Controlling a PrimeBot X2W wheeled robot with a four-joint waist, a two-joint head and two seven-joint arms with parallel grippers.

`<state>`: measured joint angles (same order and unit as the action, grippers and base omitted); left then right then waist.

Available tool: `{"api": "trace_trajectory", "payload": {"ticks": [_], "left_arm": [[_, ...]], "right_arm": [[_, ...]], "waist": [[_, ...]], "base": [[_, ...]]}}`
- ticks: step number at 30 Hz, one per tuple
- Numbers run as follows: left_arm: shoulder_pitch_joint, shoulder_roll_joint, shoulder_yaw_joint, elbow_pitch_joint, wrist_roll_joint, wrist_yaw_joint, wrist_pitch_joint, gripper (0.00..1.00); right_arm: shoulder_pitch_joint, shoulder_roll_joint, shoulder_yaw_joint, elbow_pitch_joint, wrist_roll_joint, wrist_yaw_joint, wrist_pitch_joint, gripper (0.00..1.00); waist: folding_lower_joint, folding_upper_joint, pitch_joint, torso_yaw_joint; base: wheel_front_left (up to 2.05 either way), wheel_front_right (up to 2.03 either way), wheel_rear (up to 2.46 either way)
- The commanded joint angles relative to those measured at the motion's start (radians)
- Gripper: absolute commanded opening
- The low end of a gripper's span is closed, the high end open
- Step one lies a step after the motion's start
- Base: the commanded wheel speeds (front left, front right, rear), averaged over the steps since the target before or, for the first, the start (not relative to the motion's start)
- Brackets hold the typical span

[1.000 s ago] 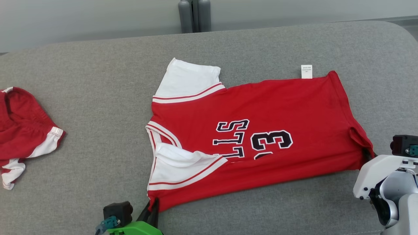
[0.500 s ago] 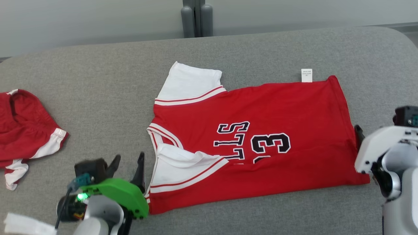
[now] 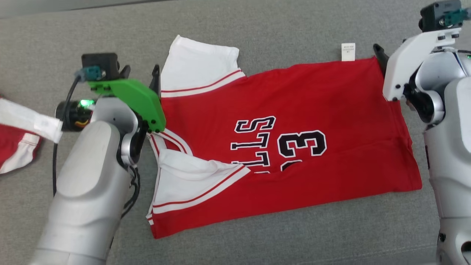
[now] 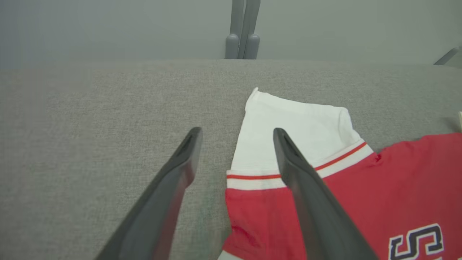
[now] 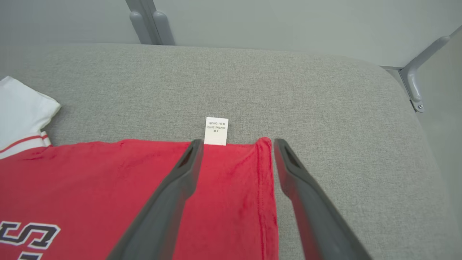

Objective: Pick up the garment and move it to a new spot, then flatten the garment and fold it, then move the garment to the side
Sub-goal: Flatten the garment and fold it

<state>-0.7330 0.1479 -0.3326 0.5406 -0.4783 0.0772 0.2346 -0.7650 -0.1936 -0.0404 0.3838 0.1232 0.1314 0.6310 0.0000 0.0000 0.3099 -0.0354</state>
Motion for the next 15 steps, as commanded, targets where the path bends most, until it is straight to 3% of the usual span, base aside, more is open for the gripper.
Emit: {"api": "trace_trajectory", "payload": {"ticks": [1, 7, 15], "left_arm": [[-0.05, 0.001, -0.002, 0.028, 0.012, -0.015, -0.006, 1.0], [-0.213, 0.004, -0.004, 0.158, 0.014, -0.043, 0.007, 1.0], [-0.338, 0.028, -0.023, 0.282, 0.038, -0.043, 0.023, 1.0]], "right_arm": [[-0.034, -0.006, 0.015, 0.016, 0.011, -0.002, -0.014, 1.0], [-0.132, 0.004, 0.076, 0.069, 0.069, -0.002, -0.06, 1.0], [-0.181, -0.009, 0.114, 0.092, 0.101, -0.002, -0.12, 1.0]], "waist": [[0.0, 0.0, 0.105, -0.057], [0.0, 0.0, 0.19, -0.112], [0.0, 0.0, 0.249, -0.155]], "base": [[0.0, 0.0, 0.0], [0.0, 0.0, 0.0], [0.0, 0.0, 0.0]]}}
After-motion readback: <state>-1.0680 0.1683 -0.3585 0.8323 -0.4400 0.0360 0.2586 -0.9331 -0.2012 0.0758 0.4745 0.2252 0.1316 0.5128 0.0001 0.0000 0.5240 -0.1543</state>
